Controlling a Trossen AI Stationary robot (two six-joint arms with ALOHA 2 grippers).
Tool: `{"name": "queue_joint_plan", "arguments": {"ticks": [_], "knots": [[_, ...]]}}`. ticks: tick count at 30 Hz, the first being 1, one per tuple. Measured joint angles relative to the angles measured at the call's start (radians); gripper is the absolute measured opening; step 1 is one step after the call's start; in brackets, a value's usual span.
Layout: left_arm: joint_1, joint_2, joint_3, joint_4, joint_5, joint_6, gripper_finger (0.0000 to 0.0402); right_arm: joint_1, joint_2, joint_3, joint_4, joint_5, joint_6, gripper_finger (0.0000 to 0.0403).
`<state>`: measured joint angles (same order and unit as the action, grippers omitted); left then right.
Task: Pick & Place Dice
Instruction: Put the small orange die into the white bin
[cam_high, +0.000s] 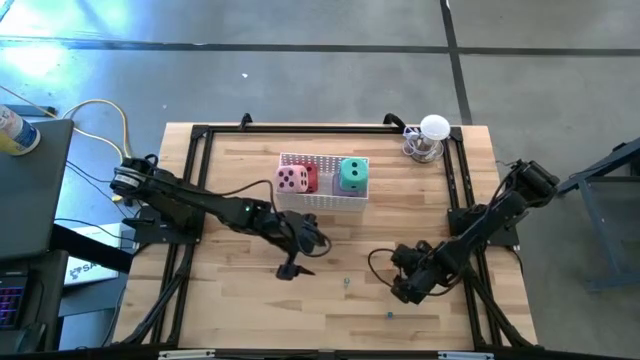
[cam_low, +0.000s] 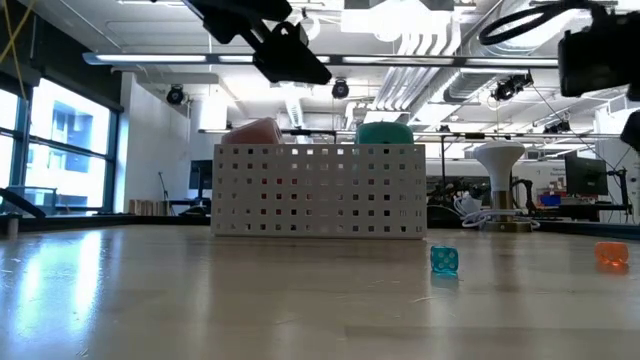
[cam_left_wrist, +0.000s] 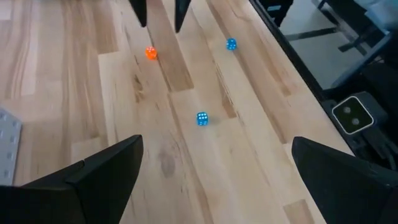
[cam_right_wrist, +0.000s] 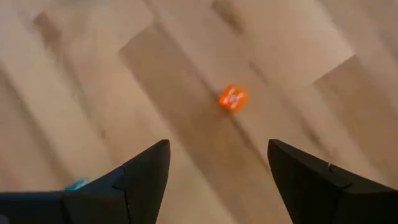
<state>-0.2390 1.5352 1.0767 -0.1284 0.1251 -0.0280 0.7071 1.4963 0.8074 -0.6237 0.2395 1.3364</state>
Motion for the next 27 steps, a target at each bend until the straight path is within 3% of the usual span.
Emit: {"name": "queue_joint_plan", "arguments": {"ticks": [5,12,16,27], "knots": [[0.0,0.0,0.0,-0.005,-0.03,-0.017,0.04,0.0,0.002,-0.029,0.021,0.101,0.003,0.0262],[0.0,-0.006,-0.001,-0.061,-0.034,-0.031,0.04,0.0,0.051,-0.04,0.043,0.095,-0.012,0.0262],[0.007,-0.008,-0.001,-0.101,-0.058,-0.045,0.04,0.0,0.082,-0.04,0.093,0.099,-0.103,0.0262],[-0.031,-0.004,-0.002,-0.095,-0.052,-0.111,0.04,-0.036,0.145,-0.037,0.12,0.108,-0.164,0.0262]]}}
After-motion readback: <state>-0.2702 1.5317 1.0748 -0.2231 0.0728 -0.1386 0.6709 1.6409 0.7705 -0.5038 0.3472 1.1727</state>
